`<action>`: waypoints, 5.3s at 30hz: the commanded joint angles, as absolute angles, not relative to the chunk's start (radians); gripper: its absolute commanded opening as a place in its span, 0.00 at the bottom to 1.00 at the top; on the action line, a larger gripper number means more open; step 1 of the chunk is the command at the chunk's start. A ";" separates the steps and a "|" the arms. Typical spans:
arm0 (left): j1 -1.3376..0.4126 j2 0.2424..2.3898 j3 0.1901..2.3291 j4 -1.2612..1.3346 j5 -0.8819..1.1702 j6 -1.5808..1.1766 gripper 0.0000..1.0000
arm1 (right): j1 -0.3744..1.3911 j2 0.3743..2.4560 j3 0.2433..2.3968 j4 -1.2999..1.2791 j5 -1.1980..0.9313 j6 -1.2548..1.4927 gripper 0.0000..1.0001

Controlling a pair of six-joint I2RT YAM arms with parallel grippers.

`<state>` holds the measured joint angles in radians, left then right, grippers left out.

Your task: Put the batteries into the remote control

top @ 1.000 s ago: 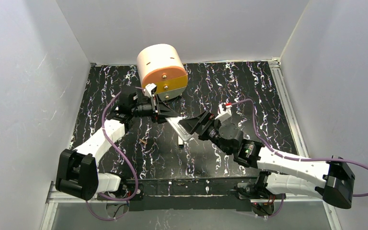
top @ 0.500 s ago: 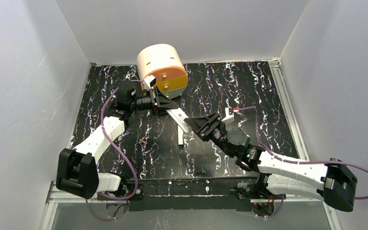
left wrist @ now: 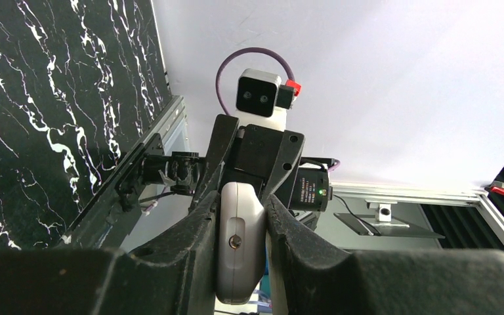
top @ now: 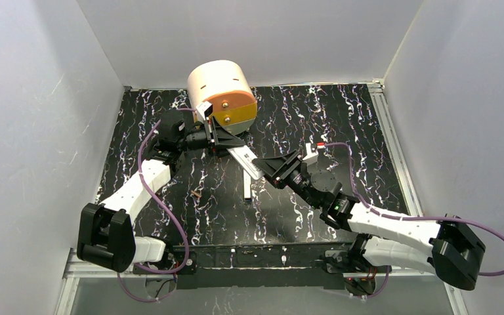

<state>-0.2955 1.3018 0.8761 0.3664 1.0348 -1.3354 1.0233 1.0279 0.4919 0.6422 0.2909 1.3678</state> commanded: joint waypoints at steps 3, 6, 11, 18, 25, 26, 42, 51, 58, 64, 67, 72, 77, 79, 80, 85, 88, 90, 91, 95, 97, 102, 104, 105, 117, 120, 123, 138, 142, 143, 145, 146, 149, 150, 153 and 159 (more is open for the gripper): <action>-0.296 1.287 0.875 0.416 1.065 -1.363 0.00 | 1.014 1.067 0.527 0.665 0.222 1.364 0.46; -0.296 1.280 0.876 0.420 1.066 -1.369 0.00 | 1.012 1.079 0.534 0.652 0.213 1.350 0.40; -0.296 1.272 0.877 0.422 1.070 -1.368 0.00 | 1.009 1.088 0.543 0.645 0.205 1.323 0.37; -0.296 1.253 0.890 0.425 1.097 -1.246 0.00 | 0.961 1.026 0.572 0.586 0.121 1.216 0.75; -0.296 1.226 0.934 0.425 1.257 -1.073 0.00 | 0.774 1.028 0.713 0.449 -0.438 0.920 0.87; -0.296 1.217 0.934 0.423 1.266 -1.057 0.00 | 0.772 1.043 0.750 0.392 -0.500 0.872 0.87; -0.303 1.125 0.900 0.423 1.297 -0.990 0.00 | 0.807 1.233 0.930 0.272 -0.747 0.693 0.73; -0.304 1.111 0.885 0.423 1.291 -0.987 0.00 | 0.832 1.284 0.937 0.373 -0.739 0.765 0.50; -0.304 1.100 0.871 0.425 1.232 -1.006 0.19 | 0.834 1.312 0.931 0.444 -0.734 0.831 0.25; -0.303 1.088 0.826 0.418 1.112 -1.000 0.62 | 0.834 1.291 0.922 0.386 -0.644 0.804 0.15; -0.301 1.084 0.809 0.366 1.039 -0.962 0.70 | 0.834 1.276 0.923 0.331 -0.576 0.783 0.13; -0.296 1.075 0.851 0.017 0.815 -0.757 0.79 | 0.820 1.237 0.932 0.157 -0.388 0.728 0.12; -0.294 1.009 0.900 -0.280 0.520 -0.562 0.91 | 0.724 1.211 0.927 -0.072 -0.157 0.728 0.12; -0.294 0.969 0.896 -0.322 0.456 -0.520 0.98 | 0.679 1.215 0.926 -0.150 -0.075 0.725 0.12; -0.295 0.956 0.897 -0.345 0.434 -0.505 0.98 | 0.656 1.221 0.929 -0.192 -0.034 0.717 0.12; -0.294 0.927 0.886 -0.428 0.361 -0.463 0.98 | 0.532 1.329 1.007 -0.382 0.139 0.604 0.12; -0.294 0.912 0.868 -0.443 0.336 -0.453 0.98 | 0.500 1.413 1.085 -0.484 0.308 0.491 0.12; -0.294 0.909 0.860 -0.441 0.334 -0.447 0.98 | 0.497 1.468 1.128 -0.532 0.435 0.412 0.12; -0.294 0.909 0.858 -0.441 0.335 -0.445 0.98 | 0.496 1.498 1.150 -0.552 0.485 0.382 0.12; -0.294 0.917 0.854 -0.439 0.339 -0.437 0.98 | 0.496 1.599 1.218 -0.623 0.626 0.288 0.12; -0.294 0.920 0.857 -0.444 0.324 -0.437 0.98 | 0.495 1.657 1.241 -0.653 0.668 0.254 0.13; -0.293 0.901 0.868 -0.455 0.267 -0.437 0.98 | 0.497 1.765 1.267 -0.711 0.740 0.196 0.14; -0.294 0.890 0.868 -0.455 0.249 -0.433 0.98 | 0.497 1.795 1.270 -0.720 0.767 0.191 0.14; -0.294 0.887 0.867 -0.457 0.244 -0.432 0.98 | 0.496 1.810 1.271 -0.722 0.778 0.189 0.14; -0.294 0.905 0.867 -0.460 0.257 -0.425 0.99 | 0.522 1.919 1.258 -0.730 0.784 0.193 0.19; -0.294 0.910 0.871 -0.464 0.260 -0.425 0.98 | 0.523 1.926 1.254 -0.730 0.760 0.192 0.23; -0.293 0.911 0.878 -0.473 0.259 -0.425 0.98 | 0.526 1.925 1.243 -0.722 0.733 0.193 0.31; -0.295 0.901 0.924 -0.523 0.215 -0.410 0.98 | 0.528 1.682 1.230 -0.672 0.388 0.289 0.69; -0.294 0.884 0.932 -0.523 0.176 -0.421 0.98 | 0.544 1.543 1.160 -0.549 0.190 0.395 0.71; -0.295 0.877 0.932 -0.519 0.163 -0.427 0.99 | 0.557 1.499 1.121 -0.501 0.143 0.438 0.72; -0.294 0.858 0.926 -0.506 0.136 -0.443 0.98 | 0.613 1.448 1.069 -0.397 0.099 0.528 0.75; -0.294 0.845 0.920 -0.496 0.122 -0.448 0.98 | 0.649 1.436 1.053 -0.360 0.113 0.574 0.76; -0.295 0.793 0.886 -0.465 0.053 -0.472 0.99 | 0.777 1.452 1.052 -0.300 0.193 0.673 0.80; -0.294 0.775 0.878 -0.462 0.033 -0.480 0.98 | 0.831 1.473 1.064 -0.292 0.220 0.696 0.81; -0.294 0.737 0.864 -0.463 -0.013 -0.494 0.98 | 0.930 1.555 1.114 -0.300 0.305 0.748 0.81; -0.294 0.706 0.849 -0.485 -0.014 -0.498 0.98 | 1.022 1.723 1.218 -0.387 0.398 0.816 0.79</action>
<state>-0.2962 0.7170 0.8711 -0.4725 0.0193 -0.4885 0.9909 1.6550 1.1320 -0.3462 0.2928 0.7292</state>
